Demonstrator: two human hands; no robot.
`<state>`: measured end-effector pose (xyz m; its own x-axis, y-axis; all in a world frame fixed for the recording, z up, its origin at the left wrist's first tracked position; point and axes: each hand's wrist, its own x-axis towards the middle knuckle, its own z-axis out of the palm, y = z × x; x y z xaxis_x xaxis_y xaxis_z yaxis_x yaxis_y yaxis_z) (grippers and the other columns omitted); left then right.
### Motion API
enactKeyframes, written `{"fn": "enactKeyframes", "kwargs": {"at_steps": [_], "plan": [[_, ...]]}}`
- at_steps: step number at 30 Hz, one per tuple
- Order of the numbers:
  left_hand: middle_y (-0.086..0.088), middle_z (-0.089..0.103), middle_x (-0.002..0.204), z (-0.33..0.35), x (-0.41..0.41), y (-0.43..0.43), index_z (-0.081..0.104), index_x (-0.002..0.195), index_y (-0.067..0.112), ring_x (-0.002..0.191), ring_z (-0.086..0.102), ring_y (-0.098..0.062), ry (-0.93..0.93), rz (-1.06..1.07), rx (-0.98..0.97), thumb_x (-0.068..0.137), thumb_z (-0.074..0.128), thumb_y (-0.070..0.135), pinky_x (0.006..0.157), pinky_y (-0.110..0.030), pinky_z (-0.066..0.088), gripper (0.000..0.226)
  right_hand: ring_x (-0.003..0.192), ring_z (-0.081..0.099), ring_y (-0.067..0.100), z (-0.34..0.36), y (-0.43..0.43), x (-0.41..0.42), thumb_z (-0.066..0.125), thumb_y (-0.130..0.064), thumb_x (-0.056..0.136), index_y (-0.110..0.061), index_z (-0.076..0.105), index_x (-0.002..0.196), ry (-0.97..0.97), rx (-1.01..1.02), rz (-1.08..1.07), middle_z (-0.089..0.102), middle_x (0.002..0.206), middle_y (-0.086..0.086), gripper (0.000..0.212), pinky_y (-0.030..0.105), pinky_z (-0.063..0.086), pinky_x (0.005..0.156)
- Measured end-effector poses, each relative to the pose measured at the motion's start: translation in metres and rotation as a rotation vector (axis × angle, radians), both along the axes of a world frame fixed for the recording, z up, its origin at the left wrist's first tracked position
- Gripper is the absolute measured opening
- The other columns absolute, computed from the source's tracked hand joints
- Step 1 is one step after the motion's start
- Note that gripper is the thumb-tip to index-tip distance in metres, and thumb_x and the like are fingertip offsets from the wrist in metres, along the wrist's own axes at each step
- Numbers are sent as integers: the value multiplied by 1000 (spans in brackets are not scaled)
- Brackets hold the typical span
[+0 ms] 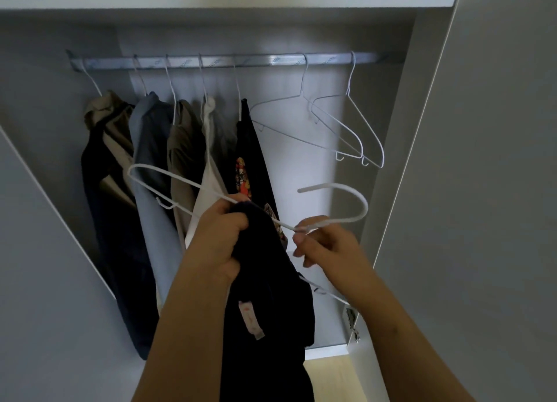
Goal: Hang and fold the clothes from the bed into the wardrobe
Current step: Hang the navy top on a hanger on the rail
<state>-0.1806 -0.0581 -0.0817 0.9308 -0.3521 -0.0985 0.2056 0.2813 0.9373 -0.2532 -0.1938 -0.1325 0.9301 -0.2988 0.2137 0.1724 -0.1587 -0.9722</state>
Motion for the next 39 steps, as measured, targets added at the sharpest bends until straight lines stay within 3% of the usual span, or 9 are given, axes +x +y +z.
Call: {"fn": "enactKeyframes", "kwargs": {"at_steps": [5, 9, 14, 19, 23, 27, 31, 35, 39], "plan": [[-9, 57, 63, -1, 11, 8, 60, 75, 14, 55, 55, -20, -28, 87, 129, 83, 31, -17, 38, -17, 45, 43, 49, 50, 3, 2, 3, 14, 56, -32, 89, -3, 64, 74, -27, -29, -163, 58, 52, -9, 34, 15, 43, 54], [-11, 52, 68, -4, 31, 30, 56, 74, 15, 60, 50, -21, 1, 277, 181, 86, 27, -13, 36, -15, 43, 42, 47, 51, 0, -5, -3, 16, 55, -26, 91, -7, 62, 68, -40, 74, -293, 58, 50, -8, 31, 12, 44, 52], [-11, 55, 68, -14, 50, 57, 59, 68, 19, 61, 53, -24, 6, 449, 230, 82, 35, -9, 54, -28, 43, 39, 44, 46, -2, -10, -5, 18, 53, -21, 92, -11, 62, 63, -51, 163, -329, 55, 47, -8, 32, 9, 41, 48], [-8, 54, 71, -40, 61, 75, 53, 70, 21, 64, 51, -22, -213, 416, 718, 82, 45, -4, 56, -27, 40, 29, 45, 41, 3, -25, 1, 21, 53, -27, 90, -7, 60, 61, 9, 162, -370, 45, 44, -8, 35, 15, 40, 50], [-11, 48, 73, -65, 66, 71, 46, 70, 8, 67, 47, -25, -140, 160, 953, 85, 43, -7, 58, -27, 36, 21, 51, 41, 11, -36, 5, 26, 54, -30, 88, -7, 62, 62, 117, 127, -377, 45, 45, -6, 35, 29, 37, 59], [-8, 42, 73, -70, 64, 63, 45, 74, 9, 64, 40, -21, 59, 101, 779, 83, 39, -11, 53, -27, 32, 23, 50, 40, 11, -38, 4, 31, 56, -27, 88, -18, 62, 52, 147, 142, -396, 45, 44, -7, 38, 27, 37, 57], [-8, 50, 100, -66, 64, 67, 60, 96, 4, 94, 51, -30, 484, 315, 244, 88, 48, 0, 91, -40, 43, 15, 46, 39, 9, -41, 6, 31, 55, -20, 88, -17, 60, 51, 157, 180, -386, 43, 41, -7, 37, 25, 36, 54], [-5, 48, 76, -72, 77, 75, 47, 74, 17, 66, 47, -18, 336, 517, 139, 91, 48, 2, 65, -30, 43, 23, 48, 35, 11, -38, 0, 29, 50, -15, 90, -13, 53, 53, 163, 165, -464, 40, 43, -5, 38, 24, 32, 51], [-4, 41, 66, -76, 79, 81, 41, 65, 18, 60, 41, -19, 89, 601, 215, 89, 49, -5, 57, -29, 39, 34, 42, 29, 9, -33, -6, 27, 49, -18, 91, -13, 44, 51, 197, 27, -571, 34, 39, -8, 40, 25, 24, 46]]}}
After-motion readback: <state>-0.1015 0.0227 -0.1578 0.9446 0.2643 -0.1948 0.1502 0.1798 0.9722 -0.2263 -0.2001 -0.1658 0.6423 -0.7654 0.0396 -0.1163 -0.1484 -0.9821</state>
